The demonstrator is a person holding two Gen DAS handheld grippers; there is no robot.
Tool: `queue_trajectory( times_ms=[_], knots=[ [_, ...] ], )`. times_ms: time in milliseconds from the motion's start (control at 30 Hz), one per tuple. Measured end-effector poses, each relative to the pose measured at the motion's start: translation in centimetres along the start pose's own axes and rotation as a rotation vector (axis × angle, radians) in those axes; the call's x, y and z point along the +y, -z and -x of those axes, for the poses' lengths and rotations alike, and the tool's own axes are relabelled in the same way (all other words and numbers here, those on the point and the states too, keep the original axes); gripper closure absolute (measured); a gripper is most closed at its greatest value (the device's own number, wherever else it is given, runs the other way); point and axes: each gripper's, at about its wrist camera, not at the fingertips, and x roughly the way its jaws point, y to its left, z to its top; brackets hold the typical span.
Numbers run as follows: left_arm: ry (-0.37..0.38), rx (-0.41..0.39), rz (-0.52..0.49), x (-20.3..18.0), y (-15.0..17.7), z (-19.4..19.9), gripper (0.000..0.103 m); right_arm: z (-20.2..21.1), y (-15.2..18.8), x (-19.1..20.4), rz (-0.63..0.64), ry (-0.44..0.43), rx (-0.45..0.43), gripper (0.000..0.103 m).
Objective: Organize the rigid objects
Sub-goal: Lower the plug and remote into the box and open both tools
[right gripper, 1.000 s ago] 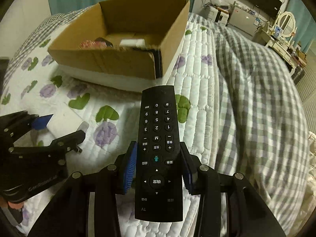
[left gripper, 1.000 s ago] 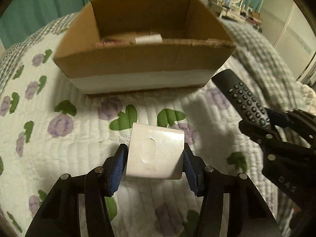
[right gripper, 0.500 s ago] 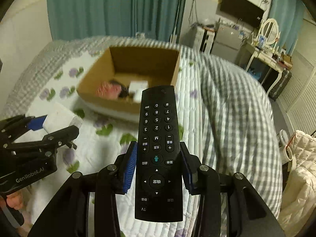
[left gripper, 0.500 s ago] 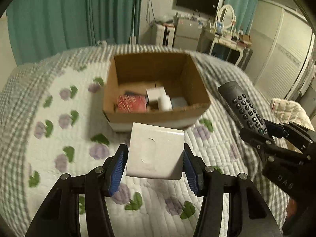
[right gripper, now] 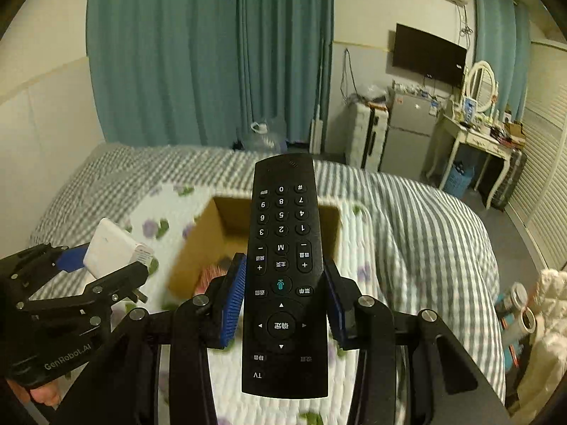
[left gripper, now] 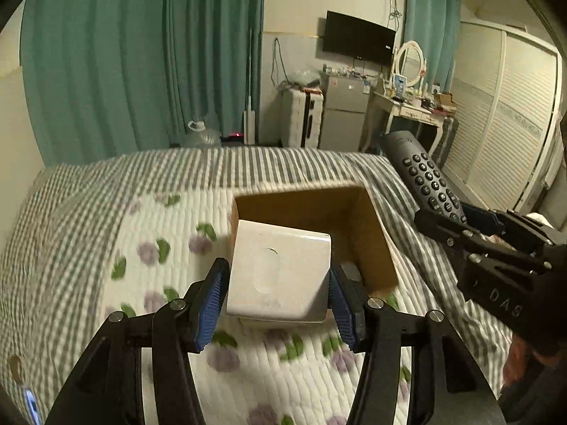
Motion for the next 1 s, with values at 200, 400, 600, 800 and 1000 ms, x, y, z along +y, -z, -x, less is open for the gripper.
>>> queue_trajectory(
  times_ms=[200, 400, 600, 800, 1000],
  knots=[
    [-0.007, 0.014, -0.01, 0.3, -1.8, -4.8, 0.048, -5.0, -2.1, -0.2, -0.021, -0.011, -0.015, 0.062],
    [-0.006, 0.079, -0.009, 0.4, -1.0, -11.3, 0.048, -11.0, -0.8, -1.8, -0.077, -0.043, 0.04, 0.062],
    [0.0, 0.154, -0.003, -0.1, 1.2, -16.6, 0.048, -15.2, 1.6, -3.5, -0.091, -0.059, 0.1, 0.063],
    [0.017, 0.182, 0.011, -0.5, 2.2, -18.7, 0.046, -17.1, 2.8, -4.7, -0.08, -0.043, 0.103, 0.062],
    [-0.03, 0.124, -0.009, -0.7, 0.9, -16.7, 0.043, -17.0, 2.7, -4.3, -0.079, -0.047, 0.1, 0.063]
  ],
)
